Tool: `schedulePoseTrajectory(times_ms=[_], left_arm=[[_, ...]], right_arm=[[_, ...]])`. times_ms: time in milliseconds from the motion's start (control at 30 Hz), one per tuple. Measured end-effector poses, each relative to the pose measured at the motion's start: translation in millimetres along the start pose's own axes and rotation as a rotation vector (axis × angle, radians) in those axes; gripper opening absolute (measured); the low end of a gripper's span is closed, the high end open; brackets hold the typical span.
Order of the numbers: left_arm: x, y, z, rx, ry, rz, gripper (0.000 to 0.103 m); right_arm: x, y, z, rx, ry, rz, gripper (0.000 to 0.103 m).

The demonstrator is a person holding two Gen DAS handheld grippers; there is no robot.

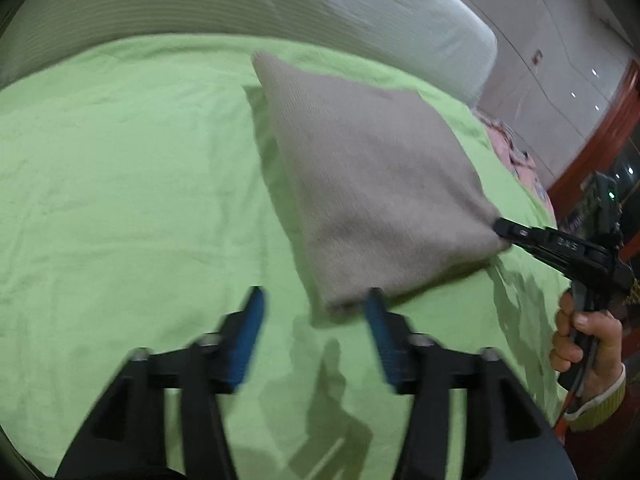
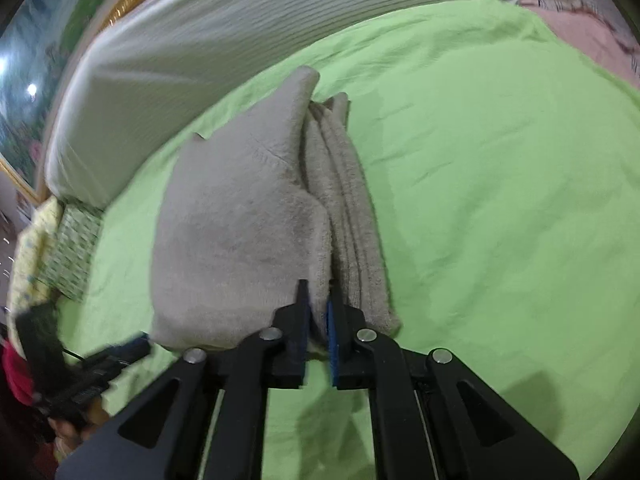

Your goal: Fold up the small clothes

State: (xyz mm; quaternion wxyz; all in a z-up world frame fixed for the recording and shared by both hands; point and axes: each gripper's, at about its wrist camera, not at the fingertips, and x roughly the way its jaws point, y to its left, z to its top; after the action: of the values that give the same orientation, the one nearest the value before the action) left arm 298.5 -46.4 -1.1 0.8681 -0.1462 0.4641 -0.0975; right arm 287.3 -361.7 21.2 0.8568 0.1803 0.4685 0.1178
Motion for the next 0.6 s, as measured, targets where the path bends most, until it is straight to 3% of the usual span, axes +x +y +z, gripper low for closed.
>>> schedulePoseTrajectory(times_ms=[67, 133, 167, 267, 367, 500, 600], left_arm=[[-1.1, 8.1, 10.9, -0.038, -0.005, -0.015, 0.061], [4.1, 15.7, 27.0, -0.093, -0.008, -0.027, 0.066], [8.5, 17.0, 33.4, -0.11, -0.006, -0.02, 0.067], [27.4, 19.9, 56.0, -0.143, 0.006, -0.01, 0.067], [46.3, 22.1, 76.3, -0.174, 0.017, -0.042, 0.069], [65.9, 29.5, 92.8, -0.2, 0.016, -0.067, 0.079], [87.8, 35.5, 104.3, -0.245, 0.055, -0.125, 0.081]], right_arm=[[-9.1, 3.4, 8.5, 0.004, -0.036, -0.026, 0.03], [-18.6, 6.4, 24.8, 0.015, -0.113, -0.017, 0.076], [-17.4, 8.2, 35.9, 0.017, -0.136, -0.007, 0.085], [-1.3, 15.9, 64.8, -0.008, -0.145, 0.028, 0.088], [34.6, 21.8, 95.3, -0.03, -0.061, 0.067, 0.088], [67.9, 18.0, 110.3, -0.05, 0.049, 0.13, 0.088], [76.3, 9.3, 106.2, -0.073, 0.061, 0.07, 0.087]])
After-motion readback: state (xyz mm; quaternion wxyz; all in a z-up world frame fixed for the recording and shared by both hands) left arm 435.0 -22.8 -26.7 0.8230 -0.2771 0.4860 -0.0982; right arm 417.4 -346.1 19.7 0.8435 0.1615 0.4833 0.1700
